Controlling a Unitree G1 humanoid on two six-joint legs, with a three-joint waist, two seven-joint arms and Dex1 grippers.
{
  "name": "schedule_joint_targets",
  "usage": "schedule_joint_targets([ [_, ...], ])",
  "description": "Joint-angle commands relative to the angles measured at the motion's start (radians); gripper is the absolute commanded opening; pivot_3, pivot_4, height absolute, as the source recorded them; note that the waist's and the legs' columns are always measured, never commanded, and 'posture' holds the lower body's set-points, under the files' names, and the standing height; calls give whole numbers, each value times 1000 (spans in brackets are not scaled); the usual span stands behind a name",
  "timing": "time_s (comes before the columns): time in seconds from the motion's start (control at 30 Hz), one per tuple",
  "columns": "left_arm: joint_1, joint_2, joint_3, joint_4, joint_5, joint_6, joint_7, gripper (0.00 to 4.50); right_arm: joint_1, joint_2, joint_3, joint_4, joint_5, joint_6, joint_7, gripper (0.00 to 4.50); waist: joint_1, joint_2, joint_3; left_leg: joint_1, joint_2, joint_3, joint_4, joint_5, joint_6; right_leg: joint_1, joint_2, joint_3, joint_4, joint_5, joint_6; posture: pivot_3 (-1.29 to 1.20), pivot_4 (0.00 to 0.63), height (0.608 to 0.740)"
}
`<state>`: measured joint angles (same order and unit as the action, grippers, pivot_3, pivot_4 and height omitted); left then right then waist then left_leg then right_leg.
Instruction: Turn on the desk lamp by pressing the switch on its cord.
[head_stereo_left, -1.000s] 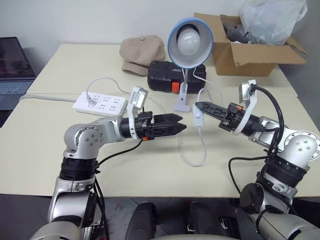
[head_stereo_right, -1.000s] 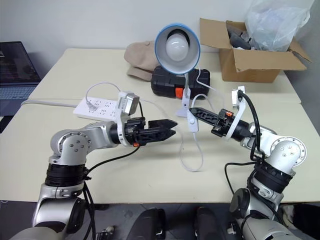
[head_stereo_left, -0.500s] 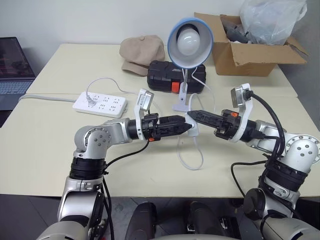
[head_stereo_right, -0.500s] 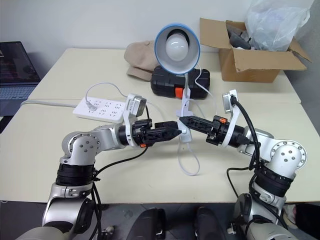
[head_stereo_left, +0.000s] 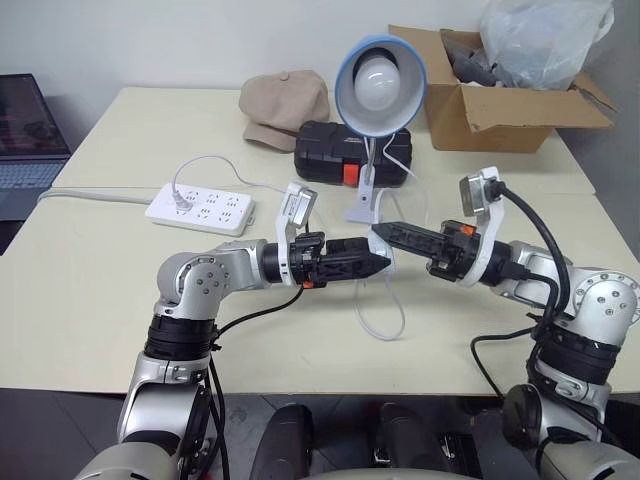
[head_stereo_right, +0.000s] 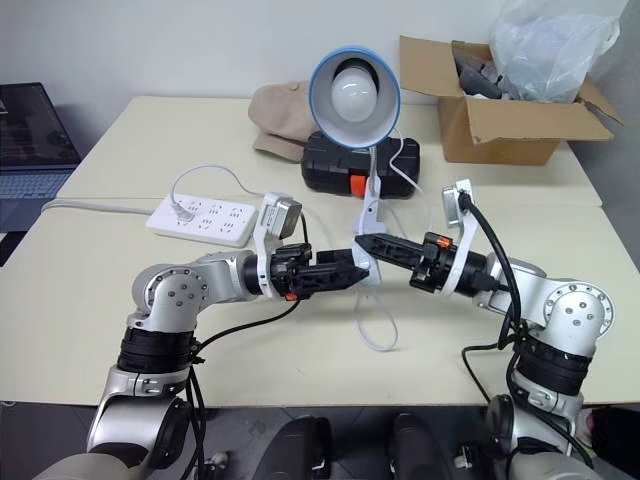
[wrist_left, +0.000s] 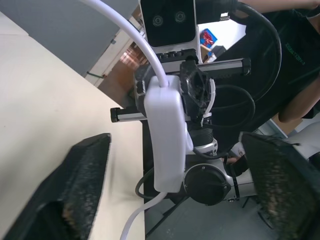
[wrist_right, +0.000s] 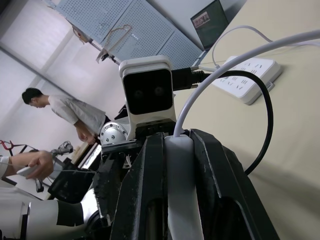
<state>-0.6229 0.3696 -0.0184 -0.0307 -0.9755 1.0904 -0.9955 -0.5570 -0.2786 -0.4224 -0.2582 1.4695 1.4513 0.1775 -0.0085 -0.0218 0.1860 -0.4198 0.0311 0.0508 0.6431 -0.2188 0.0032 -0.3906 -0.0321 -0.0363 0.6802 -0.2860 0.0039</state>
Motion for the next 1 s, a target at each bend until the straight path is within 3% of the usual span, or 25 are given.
schedule_joint_targets([
  [0.03,-4,-7,-15,-21,-3,-11,-28,3217,12,-35,35,-12,94,-72,-30,379,0,0,0,0,0,0,0,0,0,0,0,0,0,0,0,0,150,740],
  [0.57,1,-26,-19,13,30,-54,-52,451,44,-183,185,-10,264,-246,-84,379,1,0,0,-2,0,0,0,0,0,-1,0,0,-1,-2,4,0,150,740],
  [0.83,16,-16,-9,2,2,-23,-70,433,52,-230,225,-7,289,-300,-80,379,1,-1,0,-2,0,0,0,0,0,-1,0,0,-1,-2,4,0,150,740],
  [0.9,14,-12,-11,0,3,-17,-75,1134,52,-238,231,-5,291,-308,-77,379,1,-1,0,-2,0,0,0,0,0,-1,0,0,-1,-2,4,0,150,740],
  [1.0,21,-22,8,-11,-4,-17,-49,1637,52,-251,243,-3,295,-323,-74,378,1,-1,0,-3,0,0,0,0,0,-2,0,0,-1,-2,4,0,150,740],
])
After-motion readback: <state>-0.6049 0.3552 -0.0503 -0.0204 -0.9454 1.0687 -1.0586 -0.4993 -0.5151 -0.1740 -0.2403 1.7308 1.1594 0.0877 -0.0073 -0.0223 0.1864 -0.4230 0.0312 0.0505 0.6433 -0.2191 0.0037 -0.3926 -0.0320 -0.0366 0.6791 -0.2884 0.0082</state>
